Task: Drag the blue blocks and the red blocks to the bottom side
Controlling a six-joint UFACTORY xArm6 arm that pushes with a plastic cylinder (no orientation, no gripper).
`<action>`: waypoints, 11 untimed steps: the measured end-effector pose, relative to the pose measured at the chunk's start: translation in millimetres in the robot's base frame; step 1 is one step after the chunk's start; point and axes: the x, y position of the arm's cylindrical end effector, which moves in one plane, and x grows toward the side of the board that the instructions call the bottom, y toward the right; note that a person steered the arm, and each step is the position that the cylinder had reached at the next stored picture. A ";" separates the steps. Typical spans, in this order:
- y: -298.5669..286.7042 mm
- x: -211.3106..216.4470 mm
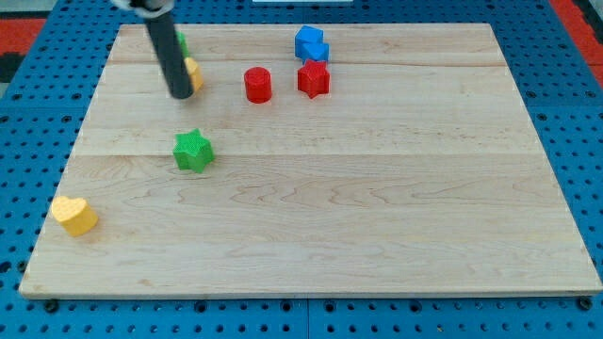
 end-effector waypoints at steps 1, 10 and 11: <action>52.7 -14.7; 143.6 -46.7; 115.6 -20.6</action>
